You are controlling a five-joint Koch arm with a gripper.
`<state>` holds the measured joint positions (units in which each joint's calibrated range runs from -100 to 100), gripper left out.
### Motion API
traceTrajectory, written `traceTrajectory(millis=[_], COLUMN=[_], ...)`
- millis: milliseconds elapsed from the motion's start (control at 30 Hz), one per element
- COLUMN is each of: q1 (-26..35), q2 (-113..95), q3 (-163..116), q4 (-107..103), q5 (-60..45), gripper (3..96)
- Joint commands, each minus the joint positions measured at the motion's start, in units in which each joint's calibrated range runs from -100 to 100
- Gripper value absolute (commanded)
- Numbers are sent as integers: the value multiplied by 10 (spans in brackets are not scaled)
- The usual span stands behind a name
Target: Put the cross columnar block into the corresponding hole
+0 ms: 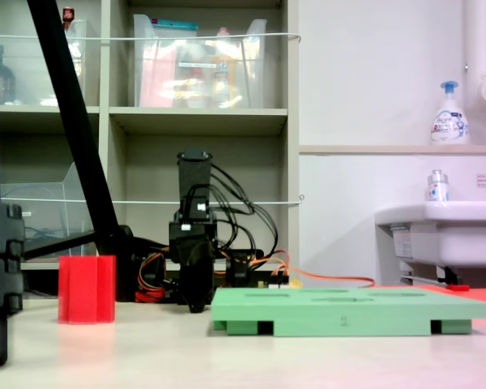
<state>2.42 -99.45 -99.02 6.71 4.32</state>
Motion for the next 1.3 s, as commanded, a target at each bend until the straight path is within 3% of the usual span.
traceTrajectory(millis=[33, 833, 1100, 1300], q1=[-1, -7, -95, -117], q2=[-5, -5, -5, -5], q3=[-10, -10, -10, 347], q4=[-59, -60, -74, -462], q5=[-3, 1, 196, 275], gripper=[509, 505, 454, 434])
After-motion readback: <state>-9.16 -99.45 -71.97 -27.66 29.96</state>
